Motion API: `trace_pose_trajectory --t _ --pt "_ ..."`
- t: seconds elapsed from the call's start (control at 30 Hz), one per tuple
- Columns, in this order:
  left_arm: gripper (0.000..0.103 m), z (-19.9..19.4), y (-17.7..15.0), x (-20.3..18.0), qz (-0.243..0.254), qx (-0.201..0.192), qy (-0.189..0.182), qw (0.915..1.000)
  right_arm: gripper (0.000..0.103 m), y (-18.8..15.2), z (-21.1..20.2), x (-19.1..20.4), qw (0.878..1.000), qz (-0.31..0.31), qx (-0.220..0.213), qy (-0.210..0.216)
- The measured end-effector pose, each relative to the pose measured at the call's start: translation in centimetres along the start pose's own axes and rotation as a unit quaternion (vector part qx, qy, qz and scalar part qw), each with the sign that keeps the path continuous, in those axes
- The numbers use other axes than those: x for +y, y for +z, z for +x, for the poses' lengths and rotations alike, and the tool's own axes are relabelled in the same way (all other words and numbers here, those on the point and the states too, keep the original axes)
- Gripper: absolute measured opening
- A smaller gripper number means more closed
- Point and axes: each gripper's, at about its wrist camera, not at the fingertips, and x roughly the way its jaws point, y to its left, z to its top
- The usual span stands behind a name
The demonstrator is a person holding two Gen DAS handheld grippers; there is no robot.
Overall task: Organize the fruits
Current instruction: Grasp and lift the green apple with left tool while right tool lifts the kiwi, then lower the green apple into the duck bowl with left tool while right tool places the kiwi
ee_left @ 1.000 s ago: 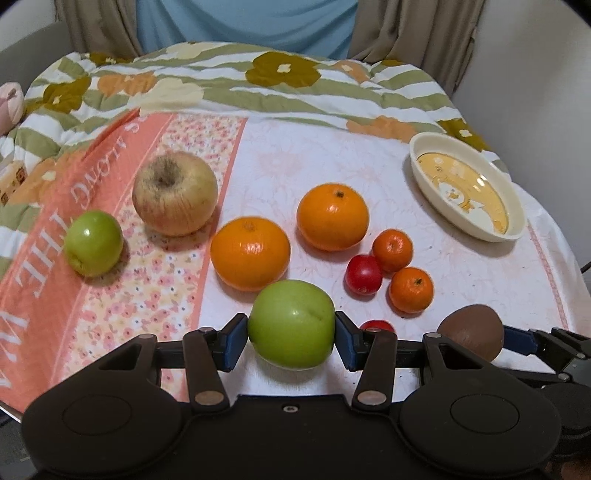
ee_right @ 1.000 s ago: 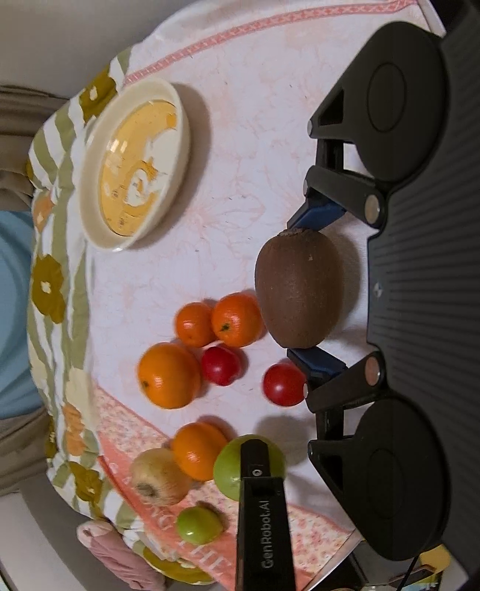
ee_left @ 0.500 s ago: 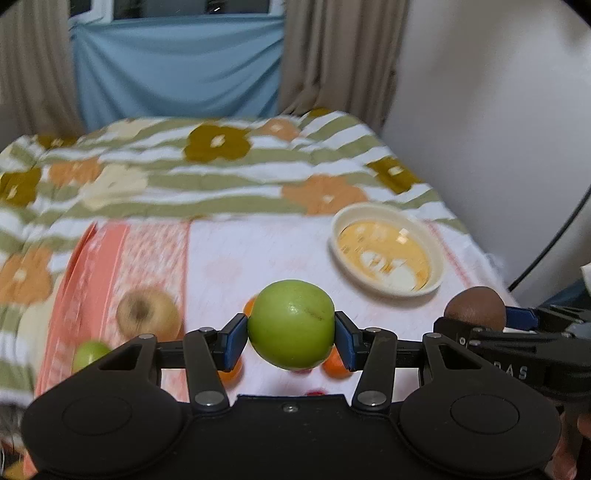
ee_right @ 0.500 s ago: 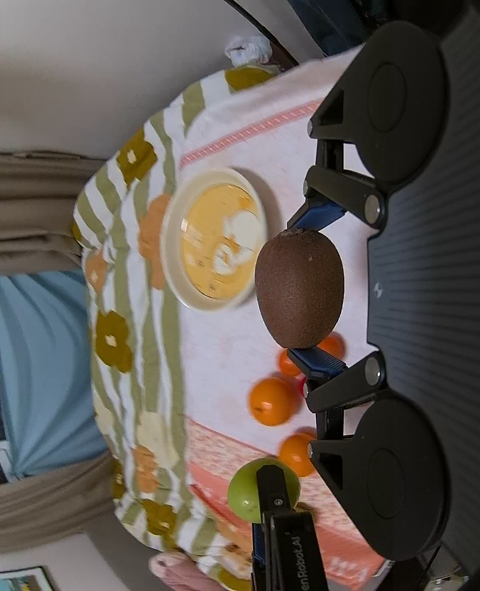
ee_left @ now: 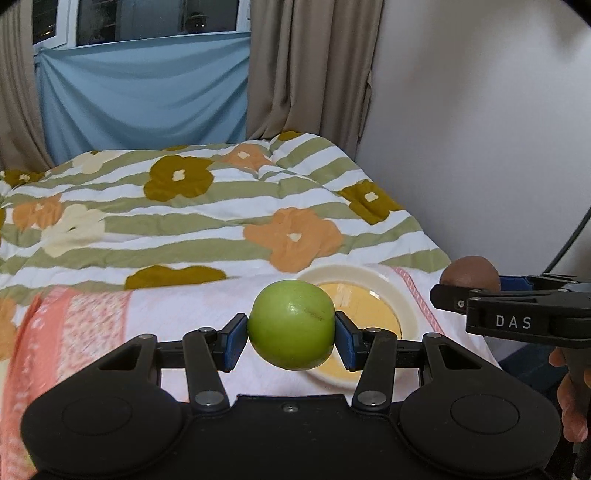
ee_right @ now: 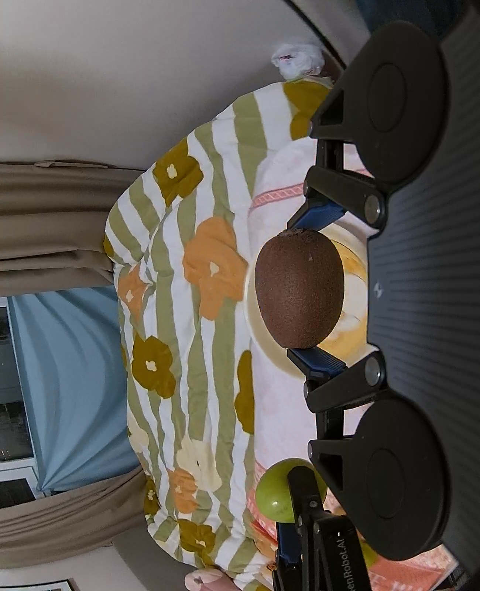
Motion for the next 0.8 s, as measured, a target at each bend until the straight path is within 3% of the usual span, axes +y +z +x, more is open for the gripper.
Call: trace_pose_trajectory --t 0.27,0.47,0.8 --pt "0.054 9.0 2.8 -2.8 0.007 0.031 0.004 0.9995 0.081 2.7 7.4 -4.4 0.999 -0.002 0.033 0.013" --pt "0.054 15.5 2.8 -4.5 0.023 0.056 0.011 0.9981 0.081 3.1 12.0 -6.3 0.998 -0.01 0.056 0.028" --pt "0.054 21.2 1.6 -5.9 0.05 0.087 0.045 0.9939 0.081 3.0 16.4 -8.0 0.995 -0.032 0.082 0.045"
